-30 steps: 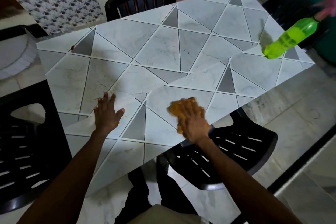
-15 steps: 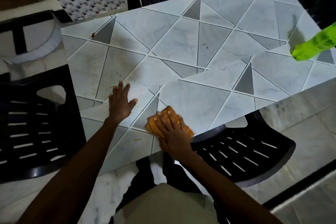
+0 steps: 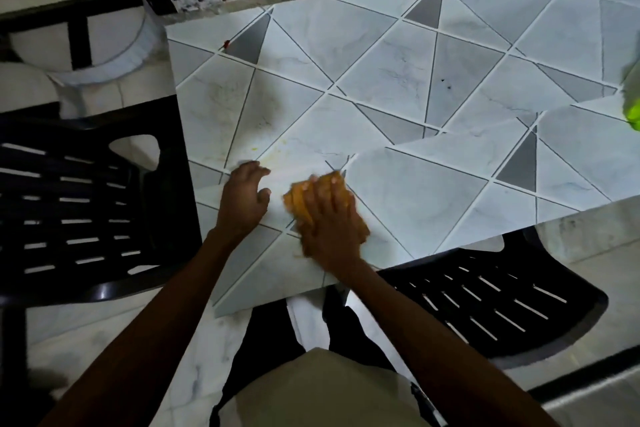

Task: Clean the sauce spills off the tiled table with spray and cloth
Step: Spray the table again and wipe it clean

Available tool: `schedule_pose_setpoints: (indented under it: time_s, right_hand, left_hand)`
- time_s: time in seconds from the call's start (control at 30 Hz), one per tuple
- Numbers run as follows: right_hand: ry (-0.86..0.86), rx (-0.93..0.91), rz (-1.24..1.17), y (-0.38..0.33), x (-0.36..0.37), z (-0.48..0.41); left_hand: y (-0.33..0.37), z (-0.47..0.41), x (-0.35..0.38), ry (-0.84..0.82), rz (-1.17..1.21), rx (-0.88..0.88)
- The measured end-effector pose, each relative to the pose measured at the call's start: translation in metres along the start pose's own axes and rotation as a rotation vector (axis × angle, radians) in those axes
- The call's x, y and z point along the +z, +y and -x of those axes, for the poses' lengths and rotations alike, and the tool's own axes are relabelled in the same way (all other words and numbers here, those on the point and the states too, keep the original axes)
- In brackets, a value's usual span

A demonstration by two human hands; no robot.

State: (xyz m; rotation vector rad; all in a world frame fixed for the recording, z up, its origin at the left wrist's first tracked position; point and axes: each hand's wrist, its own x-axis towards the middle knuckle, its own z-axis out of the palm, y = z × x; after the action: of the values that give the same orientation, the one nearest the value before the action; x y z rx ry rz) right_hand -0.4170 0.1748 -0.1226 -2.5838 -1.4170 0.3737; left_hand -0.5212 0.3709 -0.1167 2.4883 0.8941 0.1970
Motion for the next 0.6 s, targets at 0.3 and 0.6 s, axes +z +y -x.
schedule_pose_setpoints:
  time_s: [0.3,0.6]
  right_hand:
    - [-0.061,0.029,0.129,0.042,-0.006,0.055]
    - [0.035,0.140,0.066,-0.089,0.015,-0.054]
  left_hand:
    - [-0.038,-0.009,-0.020,-0.022,-0.064,0.076]
    - [-0.071,-0.021,-0.041,-0.032,-0.045,0.081]
